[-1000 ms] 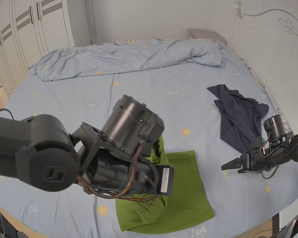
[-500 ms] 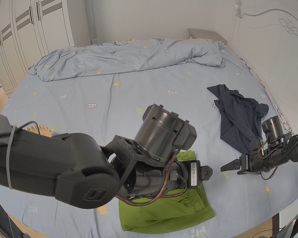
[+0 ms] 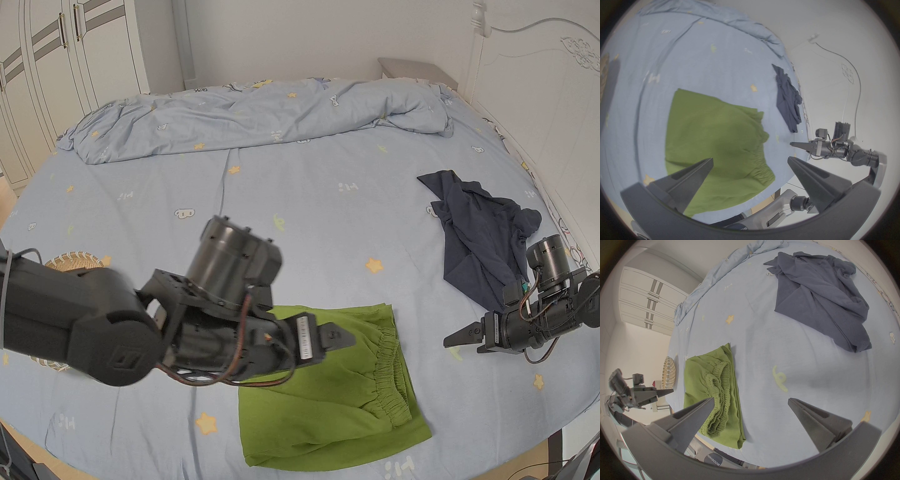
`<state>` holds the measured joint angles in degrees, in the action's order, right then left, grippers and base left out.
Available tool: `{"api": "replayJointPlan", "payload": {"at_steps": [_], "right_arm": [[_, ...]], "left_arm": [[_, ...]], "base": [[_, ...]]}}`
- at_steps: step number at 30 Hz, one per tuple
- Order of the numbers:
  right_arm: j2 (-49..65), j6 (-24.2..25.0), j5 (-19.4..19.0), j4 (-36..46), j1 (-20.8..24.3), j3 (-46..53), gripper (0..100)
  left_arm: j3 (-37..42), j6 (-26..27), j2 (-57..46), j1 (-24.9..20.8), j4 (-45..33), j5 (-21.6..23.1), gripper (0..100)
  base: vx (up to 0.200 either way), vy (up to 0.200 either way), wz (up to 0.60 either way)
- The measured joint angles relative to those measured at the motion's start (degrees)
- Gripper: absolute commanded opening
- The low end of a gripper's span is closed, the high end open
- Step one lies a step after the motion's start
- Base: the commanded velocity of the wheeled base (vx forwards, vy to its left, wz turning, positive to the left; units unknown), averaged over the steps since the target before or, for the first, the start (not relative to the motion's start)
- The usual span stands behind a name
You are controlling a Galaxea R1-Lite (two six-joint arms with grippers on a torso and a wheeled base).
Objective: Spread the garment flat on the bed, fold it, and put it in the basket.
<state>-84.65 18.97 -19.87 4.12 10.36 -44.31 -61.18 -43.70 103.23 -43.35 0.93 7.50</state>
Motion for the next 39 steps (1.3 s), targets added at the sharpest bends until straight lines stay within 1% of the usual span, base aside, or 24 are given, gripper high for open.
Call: {"api": "replayJointPlan", "payload": {"at_steps": [5, 7, 11, 13, 15, 18, 22, 34, 37, 39], "right_arm": [[0.3, 0.0, -0.1, 0.0, 0.2, 0.0, 100], [0.5, 0.0, -0.1, 0.0, 0.3, 0.0, 100], [1.0, 0.1, -0.1, 0.0, 0.7, 0.0, 100], [1.4, 0.2, -0.1, 0.0, 1.1, 0.1, 100], [1.9, 0.2, 0.0, 0.0, 1.5, 0.3, 100], [2.5, 0.3, 0.0, 0.0, 1.9, 0.5, 100], [3.0, 0.3, 0.0, 0.0, 2.2, 0.7, 100], [4.1, 0.2, 0.1, 0.1, 2.5, 1.2, 100], [4.4, 0.2, 0.1, 0.1, 2.5, 1.3, 100], [4.5, 0.2, 0.1, 0.1, 2.5, 1.4, 100]], "left_arm": [[9.6, 1.2, -2.8, 8.7, 6.0, 8.2, 100], [14.8, 3.1, -3.6, 13.2, 11.3, 12.8, 100], [22.2, 7.2, -3.8, 20.9, 20.1, 21.8, 100], [24.4, 8.4, -3.0, 23.5, 22.2, 24.5, 100], [25.7, 9.3, -1.5, 24.9, 23.2, 25.5, 100], [26.5, 9.9, 1.0, 25.5, 24.8, 25.7, 100], [26.8, 10.0, 4.7, 25.0, 29.4, 25.9, 100], [25.9, 9.4, 12.6, 18.7, 36.6, 25.7, 100], [25.6, 8.6, 13.8, 17.3, 38.7, 25.7, 100], [25.4, 7.1, 14.3, 16.3, 40.2, 25.6, 100]], "base": [[0.0, 0.0, 0.0], [0.0, 0.0, 0.0], [0.0, 0.0, 0.0], [0.0, 0.0, 0.0], [0.0, 0.0, 0.0], [0.0, 0.0, 0.0], [0.0, 0.0, 0.0], [0.0, 0.0, 0.0], [0.0, 0.0, 0.0], [0.0, 0.0, 0.0]]}}
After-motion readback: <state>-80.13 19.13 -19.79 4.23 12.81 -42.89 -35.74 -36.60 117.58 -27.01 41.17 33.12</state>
